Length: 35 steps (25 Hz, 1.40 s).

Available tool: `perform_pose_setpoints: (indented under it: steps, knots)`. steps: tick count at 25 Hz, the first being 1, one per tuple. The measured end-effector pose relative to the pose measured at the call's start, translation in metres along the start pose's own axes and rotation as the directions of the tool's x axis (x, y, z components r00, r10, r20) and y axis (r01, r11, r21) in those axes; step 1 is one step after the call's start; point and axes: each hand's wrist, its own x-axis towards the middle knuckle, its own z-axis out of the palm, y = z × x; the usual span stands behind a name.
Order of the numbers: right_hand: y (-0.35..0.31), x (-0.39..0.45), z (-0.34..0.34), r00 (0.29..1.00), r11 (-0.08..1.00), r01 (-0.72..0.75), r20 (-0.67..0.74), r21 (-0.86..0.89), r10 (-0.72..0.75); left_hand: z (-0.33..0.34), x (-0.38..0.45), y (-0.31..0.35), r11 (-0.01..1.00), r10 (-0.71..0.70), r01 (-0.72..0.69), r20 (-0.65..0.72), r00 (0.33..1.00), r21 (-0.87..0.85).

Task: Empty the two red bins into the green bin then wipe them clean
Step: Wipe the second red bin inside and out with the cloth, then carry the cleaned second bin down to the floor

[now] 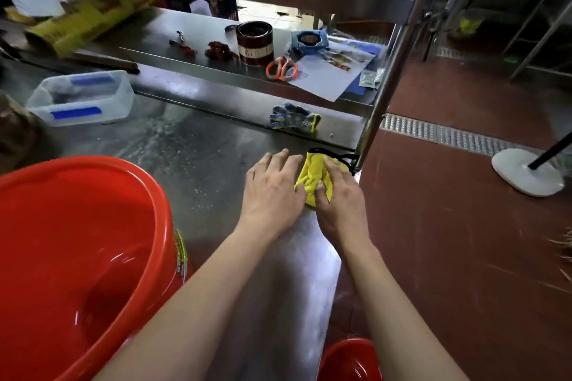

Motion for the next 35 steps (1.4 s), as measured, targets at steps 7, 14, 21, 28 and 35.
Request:
perform_pose_setpoints:
  steps: [7, 14, 21, 28, 35]
  knots:
    - [-0.080, -0.019, -0.019, 0.995, 0.990, 0.104, -0.004, 0.091, -0.104, -0.087, -0.058, -0.017, 0.997, 0.027, -0.019, -0.103, 0.994, 0.077]
    - [-0.148, -0.048, 0.000, 0.968, 0.954, 0.219, 0.073, 0.203, -0.238, -0.147, -0.119, -0.068, 0.993, -0.081, 0.099, -0.245, 0.966, 0.065]
    - [-0.207, -0.090, 0.035, 0.946, 0.930, 0.239, 0.149, 0.278, -0.288, -0.182, -0.184, -0.147, 0.962, -0.243, 0.269, -0.326, 0.913, 0.037]
    - [-0.234, -0.116, 0.059, 0.963, 0.952, 0.170, 0.161, 0.256, -0.215, -0.202, -0.233, -0.224, 0.916, -0.368, 0.401, -0.344, 0.864, 0.029]
    - [-0.243, -0.139, 0.075, 0.984, 0.981, 0.004, 0.173, 0.193, -0.038, -0.206, -0.268, -0.276, 0.831, -0.537, 0.556, -0.292, 0.791, -0.022]
